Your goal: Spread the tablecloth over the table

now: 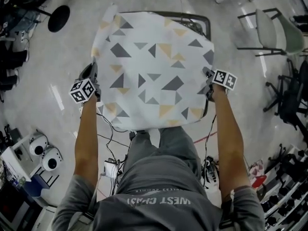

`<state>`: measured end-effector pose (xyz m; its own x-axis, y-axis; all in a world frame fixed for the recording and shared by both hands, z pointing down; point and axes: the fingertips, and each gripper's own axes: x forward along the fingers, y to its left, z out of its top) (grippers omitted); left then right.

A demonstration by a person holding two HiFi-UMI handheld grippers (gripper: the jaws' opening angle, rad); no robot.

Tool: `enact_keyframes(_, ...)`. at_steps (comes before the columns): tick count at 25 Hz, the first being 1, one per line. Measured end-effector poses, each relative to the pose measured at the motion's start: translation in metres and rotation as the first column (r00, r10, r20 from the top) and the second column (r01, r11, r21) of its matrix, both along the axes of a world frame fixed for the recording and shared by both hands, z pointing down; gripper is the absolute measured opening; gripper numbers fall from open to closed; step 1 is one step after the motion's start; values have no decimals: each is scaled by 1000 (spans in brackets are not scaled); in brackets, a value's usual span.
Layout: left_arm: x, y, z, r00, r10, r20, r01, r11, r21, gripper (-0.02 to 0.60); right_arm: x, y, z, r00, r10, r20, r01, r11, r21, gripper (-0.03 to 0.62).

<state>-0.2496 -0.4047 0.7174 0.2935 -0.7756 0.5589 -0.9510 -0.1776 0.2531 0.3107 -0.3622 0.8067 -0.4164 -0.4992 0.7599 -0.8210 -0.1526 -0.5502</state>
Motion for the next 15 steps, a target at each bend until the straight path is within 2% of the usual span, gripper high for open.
enact_keyframes(2, -6, -2, 3, 1000, -11, 6, 12, 1000, -10, 21, 0, -4, -2, 992, -65, 107, 62, 998, 24, 115)
enact_keyframes(4, -10, -3, 6, 1000, -18, 7, 18, 1000, -17, 21, 4, -16, -13, 975, -147, 167, 133, 987, 91, 157)
enact_keyframes(6, -14, -4, 12, 1000, -27, 7, 27, 999, -26, 21, 12, -34, -21, 961, -231, 150, 207, 965, 158, 196)
enact_keyframes(8, -17, -6, 18, 999, -37, 10, 37, 999, -34, 21, 20, -57, -27, 954, -265, 136, 234, 949, 212, 195)
enact_keyframes(12, -15, -9, 25, 999, -43, 16, 43, 998, -51, 21, 28, -106, -44, 952, -219, 214, 144, 938, 316, 193)
enact_keyframes(13, -15, -9, 27, 999, -43, 16, 43, 998, -55, 21, 28, -119, -51, 951, -204, 233, 117, 933, 340, 161)
enact_keyframes(15, -15, -10, 31, 999, -46, 14, 47, 997, -67, 21, 30, -144, -56, 961, -130, 243, 47, 946, 320, 150)
